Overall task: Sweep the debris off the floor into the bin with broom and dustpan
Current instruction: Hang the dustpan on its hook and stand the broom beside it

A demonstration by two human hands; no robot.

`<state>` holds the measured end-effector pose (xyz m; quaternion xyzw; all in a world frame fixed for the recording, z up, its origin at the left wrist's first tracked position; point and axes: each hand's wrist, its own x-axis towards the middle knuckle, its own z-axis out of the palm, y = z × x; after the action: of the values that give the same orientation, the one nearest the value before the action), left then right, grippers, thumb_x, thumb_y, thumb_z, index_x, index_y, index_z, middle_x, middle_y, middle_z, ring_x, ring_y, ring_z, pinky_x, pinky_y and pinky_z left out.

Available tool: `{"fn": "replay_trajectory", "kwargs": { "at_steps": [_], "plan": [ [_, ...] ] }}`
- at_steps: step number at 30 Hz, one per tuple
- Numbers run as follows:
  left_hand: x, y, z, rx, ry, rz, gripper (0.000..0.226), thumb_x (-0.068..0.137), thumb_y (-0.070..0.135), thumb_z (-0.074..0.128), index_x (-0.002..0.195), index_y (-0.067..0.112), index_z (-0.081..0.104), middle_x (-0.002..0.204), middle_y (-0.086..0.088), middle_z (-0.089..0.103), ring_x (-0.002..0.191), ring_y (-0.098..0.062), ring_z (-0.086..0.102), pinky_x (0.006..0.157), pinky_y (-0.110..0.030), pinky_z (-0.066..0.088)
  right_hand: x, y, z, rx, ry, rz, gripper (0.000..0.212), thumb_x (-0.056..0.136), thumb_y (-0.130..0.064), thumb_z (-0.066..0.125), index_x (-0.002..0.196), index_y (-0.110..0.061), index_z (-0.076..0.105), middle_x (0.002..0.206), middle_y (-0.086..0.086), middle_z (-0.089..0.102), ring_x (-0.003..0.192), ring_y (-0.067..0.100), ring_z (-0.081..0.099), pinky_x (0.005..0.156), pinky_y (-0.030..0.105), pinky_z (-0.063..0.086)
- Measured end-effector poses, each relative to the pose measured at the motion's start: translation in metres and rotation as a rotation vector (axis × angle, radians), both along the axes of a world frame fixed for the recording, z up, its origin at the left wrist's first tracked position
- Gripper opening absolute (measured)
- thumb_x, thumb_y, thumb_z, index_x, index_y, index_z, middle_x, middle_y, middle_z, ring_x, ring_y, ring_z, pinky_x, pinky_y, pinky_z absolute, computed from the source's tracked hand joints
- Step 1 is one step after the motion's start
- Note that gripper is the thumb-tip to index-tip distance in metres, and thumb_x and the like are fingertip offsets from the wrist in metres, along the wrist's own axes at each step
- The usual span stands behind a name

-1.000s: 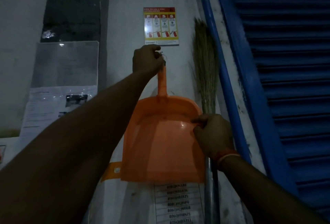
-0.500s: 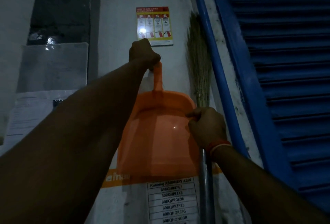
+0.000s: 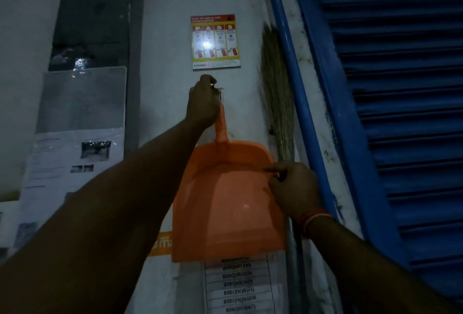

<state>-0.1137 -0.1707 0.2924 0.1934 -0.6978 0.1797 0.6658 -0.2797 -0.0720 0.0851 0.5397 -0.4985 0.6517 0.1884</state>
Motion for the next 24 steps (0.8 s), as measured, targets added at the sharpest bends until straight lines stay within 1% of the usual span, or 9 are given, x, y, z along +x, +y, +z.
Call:
{"fn": "replay_trajectory", "kwargs": {
  "at_steps": [2, 6, 9, 12, 14, 17, 20, 22, 24],
  "plan": [
    [0.007, 0.006, -0.014, 0.015, -0.042, 0.004, 0.035, 0.098, 0.008, 0.055, 0.133, 0.006, 0.048, 0.127, -0.014, 0.061, 0.114, -0.025, 0.06, 0.088, -0.026, 0.046, 0.0, 0.002, -0.007, -0.013, -0.002, 0.037, 0.029, 0.086, -0.012, 0.066, 0.109, -0.027, 0.073, 0.102, -0.006, 0.069, 0.077, 0.009, 0.065, 0.079, 0.033, 0.06],
    [0.018, 0.022, -0.049, 0.05, -0.095, 0.02, 0.044, 0.097, 0.015, 0.061, 0.138, 0.01, 0.047, 0.14, -0.011, 0.055, 0.121, -0.016, 0.052, 0.096, -0.025, 0.041, -0.007, 0.012, -0.023, -0.008, 0.002, 0.127, 0.025, 0.087, -0.014, 0.067, 0.108, -0.026, 0.073, 0.09, -0.009, 0.065, 0.074, 0.008, 0.063, 0.077, 0.031, 0.059],
    [0.021, 0.042, -0.085, -0.048, -0.01, 0.044, 0.045, 0.095, 0.02, 0.064, 0.136, 0.009, 0.05, 0.137, -0.011, 0.055, 0.121, -0.014, 0.048, 0.098, -0.023, 0.035, -0.018, 0.022, -0.036, -0.002, -0.037, 0.202, 0.022, 0.089, -0.013, 0.066, 0.103, -0.027, 0.074, 0.087, -0.013, 0.064, 0.071, 0.006, 0.063, 0.07, 0.034, 0.061],
    [0.02, 0.078, -0.142, -0.076, 0.078, -0.006, 0.031, 0.091, 0.019, 0.066, 0.12, 0.017, 0.059, 0.124, -0.004, 0.056, 0.111, -0.013, 0.054, 0.093, -0.022, 0.045, -0.025, 0.042, -0.05, 0.034, -0.033, 0.255, 0.023, 0.092, -0.009, 0.061, 0.099, -0.027, 0.075, 0.093, -0.01, 0.068, 0.066, 0.005, 0.065, 0.058, 0.027, 0.059],
    [0.017, 0.108, -0.192, 0.133, 0.035, -0.217, 0.018, 0.091, 0.02, 0.064, 0.109, 0.021, 0.063, 0.116, -0.001, 0.06, 0.101, -0.009, 0.058, 0.086, -0.024, 0.05, -0.028, 0.059, -0.058, 0.055, -0.032, 0.338, 0.023, 0.094, -0.008, 0.058, 0.098, -0.023, 0.074, 0.093, -0.003, 0.07, 0.055, 0.005, 0.062, 0.047, 0.022, 0.054],
    [0.012, 0.154, -0.268, 0.492, -0.134, -0.542, 0.013, 0.094, 0.019, 0.064, 0.105, 0.017, 0.07, 0.117, 0.005, 0.065, 0.107, -0.006, 0.062, 0.084, -0.02, 0.051, -0.032, 0.081, -0.066, 0.052, -0.056, 0.449, 0.022, 0.095, -0.008, 0.058, 0.099, -0.02, 0.076, 0.097, 0.0, 0.07, 0.063, 0.016, 0.065, 0.049, 0.025, 0.054],
    [-0.001, 0.186, -0.334, 0.699, -0.285, -0.61, 0.016, 0.096, 0.018, 0.065, 0.109, 0.022, 0.073, 0.136, 0.011, 0.056, 0.122, 0.0, 0.055, 0.089, -0.018, 0.052, -0.031, 0.093, -0.076, 0.072, -0.115, 0.53, 0.022, 0.096, -0.011, 0.057, 0.102, -0.02, 0.076, 0.09, 0.004, 0.072, 0.061, 0.02, 0.065, 0.053, 0.034, 0.057],
    [-0.015, 0.198, -0.362, 0.798, -0.341, -0.628, 0.016, 0.095, 0.025, 0.068, 0.109, 0.029, 0.074, 0.142, 0.015, 0.05, 0.13, 0.002, 0.048, 0.099, -0.024, 0.051, -0.027, 0.1, -0.082, 0.075, -0.148, 0.575, 0.023, 0.097, -0.01, 0.056, 0.103, -0.02, 0.076, 0.084, 0.005, 0.071, 0.059, 0.017, 0.064, 0.055, 0.032, 0.057],
    [-0.03, 0.206, -0.376, 0.801, -0.345, -0.645, 0.015, 0.094, 0.024, 0.07, 0.109, 0.023, 0.074, 0.136, 0.009, 0.056, 0.129, -0.002, 0.05, 0.103, -0.026, 0.047, -0.023, 0.106, -0.085, 0.075, -0.184, 0.62, 0.025, 0.097, -0.007, 0.054, 0.104, -0.018, 0.075, 0.078, 0.005, 0.07, 0.057, 0.012, 0.063, 0.055, 0.027, 0.055]
  ]
}}
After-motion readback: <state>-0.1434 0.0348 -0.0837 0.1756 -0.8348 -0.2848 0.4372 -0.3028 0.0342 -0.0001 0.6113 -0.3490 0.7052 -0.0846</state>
